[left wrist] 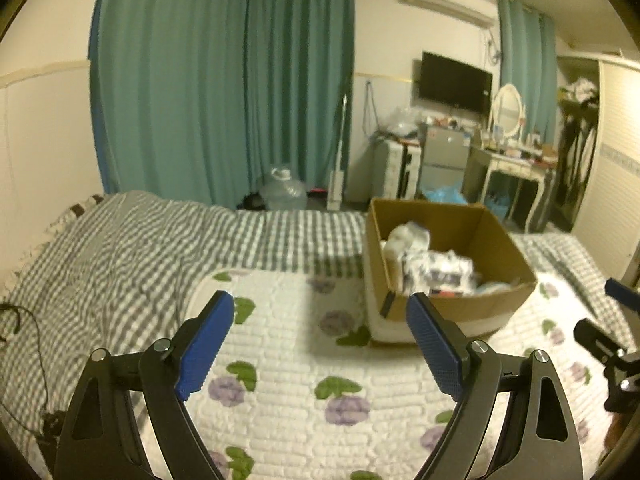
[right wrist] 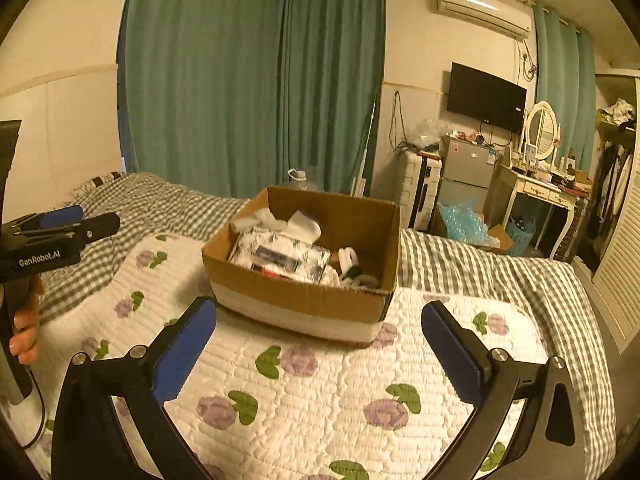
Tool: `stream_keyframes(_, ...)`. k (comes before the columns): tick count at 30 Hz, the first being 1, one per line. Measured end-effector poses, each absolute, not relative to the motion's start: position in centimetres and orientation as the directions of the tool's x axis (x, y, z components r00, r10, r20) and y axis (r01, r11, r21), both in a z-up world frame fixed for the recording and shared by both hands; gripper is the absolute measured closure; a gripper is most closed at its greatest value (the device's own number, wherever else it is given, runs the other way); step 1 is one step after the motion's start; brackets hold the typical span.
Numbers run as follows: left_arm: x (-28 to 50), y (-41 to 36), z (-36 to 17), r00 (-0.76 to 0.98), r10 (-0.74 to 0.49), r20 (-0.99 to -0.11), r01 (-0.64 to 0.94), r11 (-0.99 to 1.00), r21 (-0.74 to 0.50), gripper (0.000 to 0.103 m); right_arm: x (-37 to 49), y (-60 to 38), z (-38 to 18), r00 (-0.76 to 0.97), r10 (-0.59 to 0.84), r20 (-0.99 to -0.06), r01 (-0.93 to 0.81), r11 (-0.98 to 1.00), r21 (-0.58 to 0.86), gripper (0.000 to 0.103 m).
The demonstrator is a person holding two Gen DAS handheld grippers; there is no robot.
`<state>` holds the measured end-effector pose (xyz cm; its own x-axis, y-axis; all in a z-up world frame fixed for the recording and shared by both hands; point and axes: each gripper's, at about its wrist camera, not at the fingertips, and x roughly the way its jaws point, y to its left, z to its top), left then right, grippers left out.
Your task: Organize soft objects
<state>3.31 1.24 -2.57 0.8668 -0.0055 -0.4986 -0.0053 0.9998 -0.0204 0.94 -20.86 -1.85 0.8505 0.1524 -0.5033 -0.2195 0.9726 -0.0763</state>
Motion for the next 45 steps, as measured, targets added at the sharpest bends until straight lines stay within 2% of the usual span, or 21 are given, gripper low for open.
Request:
stream_keyframes(5, 3.7, 0.3, -3.1, 0.868, 0.0, -0.496, 0.016, 0.999, 0.029, 0.014, 1.3, -20.3, -2.8, 0.851, 0.145, -0.504, -0.224, 0.969, -0.101, 0.0)
stream_keyframes(16, 3.8, -0.2, -3.2, 0.869, 0.008, -0.495, 0.021, 0.998, 0.054, 0.014, 1.6, -19.9, -2.8, 0.855, 0.144, -0.498, -0.228, 0.967, -0.112, 0.0)
stream_keyframes(45, 3.2, -1.2, -3.0, 0.87, -0.002, -0.493, 0.03, 0.998, 0.049, 0.014, 0.9, -20.2, -1.9, 0.866, 0.131, -0.482, -0.208, 0.972, -0.11, 0.0)
